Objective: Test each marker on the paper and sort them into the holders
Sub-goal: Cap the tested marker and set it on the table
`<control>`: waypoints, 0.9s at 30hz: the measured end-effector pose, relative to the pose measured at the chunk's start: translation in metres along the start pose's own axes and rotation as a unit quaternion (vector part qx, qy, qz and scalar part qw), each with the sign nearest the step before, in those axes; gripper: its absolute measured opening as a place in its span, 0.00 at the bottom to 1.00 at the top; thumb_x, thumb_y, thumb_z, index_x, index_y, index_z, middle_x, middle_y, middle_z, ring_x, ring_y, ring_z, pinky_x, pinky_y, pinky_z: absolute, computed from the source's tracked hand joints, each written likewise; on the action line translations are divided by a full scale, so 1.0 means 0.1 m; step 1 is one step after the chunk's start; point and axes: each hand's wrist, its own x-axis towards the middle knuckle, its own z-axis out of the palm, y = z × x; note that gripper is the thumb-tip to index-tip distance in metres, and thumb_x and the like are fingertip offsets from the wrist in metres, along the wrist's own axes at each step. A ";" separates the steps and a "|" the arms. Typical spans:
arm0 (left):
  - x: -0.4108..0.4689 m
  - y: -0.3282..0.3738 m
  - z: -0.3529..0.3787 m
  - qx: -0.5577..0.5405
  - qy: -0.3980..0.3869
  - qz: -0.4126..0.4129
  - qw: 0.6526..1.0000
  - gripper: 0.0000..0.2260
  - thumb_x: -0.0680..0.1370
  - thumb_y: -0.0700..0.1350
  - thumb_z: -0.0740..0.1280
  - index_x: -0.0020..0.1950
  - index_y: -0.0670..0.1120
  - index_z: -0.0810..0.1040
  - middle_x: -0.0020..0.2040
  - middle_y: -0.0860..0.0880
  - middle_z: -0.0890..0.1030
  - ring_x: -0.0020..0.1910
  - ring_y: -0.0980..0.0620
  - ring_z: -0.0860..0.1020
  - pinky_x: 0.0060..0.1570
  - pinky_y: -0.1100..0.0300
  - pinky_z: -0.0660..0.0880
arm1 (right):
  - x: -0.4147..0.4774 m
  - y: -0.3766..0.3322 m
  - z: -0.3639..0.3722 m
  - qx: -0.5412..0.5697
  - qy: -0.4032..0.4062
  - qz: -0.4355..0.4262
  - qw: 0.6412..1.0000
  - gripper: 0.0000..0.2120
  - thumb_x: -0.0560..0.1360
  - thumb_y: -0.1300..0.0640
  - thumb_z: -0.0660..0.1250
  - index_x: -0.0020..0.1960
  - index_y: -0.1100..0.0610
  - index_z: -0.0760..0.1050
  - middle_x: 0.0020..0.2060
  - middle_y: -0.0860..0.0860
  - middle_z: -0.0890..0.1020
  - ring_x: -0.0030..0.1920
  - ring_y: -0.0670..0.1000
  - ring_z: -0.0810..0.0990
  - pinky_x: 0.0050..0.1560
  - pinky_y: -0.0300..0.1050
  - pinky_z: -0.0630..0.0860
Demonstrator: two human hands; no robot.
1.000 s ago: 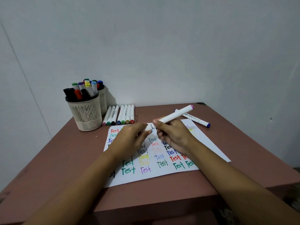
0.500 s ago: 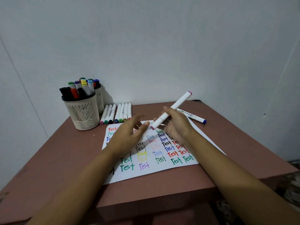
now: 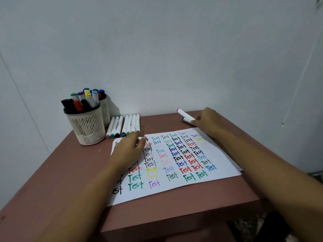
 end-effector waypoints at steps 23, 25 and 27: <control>0.03 -0.04 0.02 0.065 -0.038 0.007 0.997 0.13 0.81 0.49 0.57 0.59 0.48 0.77 0.56 0.49 0.77 0.56 0.50 0.72 0.55 0.54 0.69 | 0.26 0.46 0.24 -0.032 0.050 0.013 0.998 0.10 0.75 0.57 0.67 0.44 0.65 0.77 0.46 0.60 0.80 0.41 0.57 0.74 0.35 0.44 0.65; 0.02 -0.04 0.03 0.064 -0.027 0.014 0.998 0.12 0.80 0.48 0.58 0.58 0.47 0.78 0.56 0.48 0.76 0.57 0.49 0.72 0.54 0.55 0.69 | 0.24 0.41 0.21 -0.006 0.063 0.028 0.998 0.10 0.75 0.59 0.66 0.41 0.66 0.73 0.44 0.61 0.79 0.40 0.57 0.73 0.34 0.46 0.64; 0.01 -0.03 0.04 0.072 -0.012 0.028 0.997 0.12 0.80 0.47 0.59 0.58 0.46 0.79 0.56 0.47 0.75 0.57 0.48 0.71 0.53 0.56 0.68 | 0.23 0.34 0.17 0.018 0.071 0.020 0.997 0.11 0.75 0.60 0.65 0.44 0.70 0.75 0.43 0.62 0.79 0.42 0.60 0.76 0.38 0.50 0.70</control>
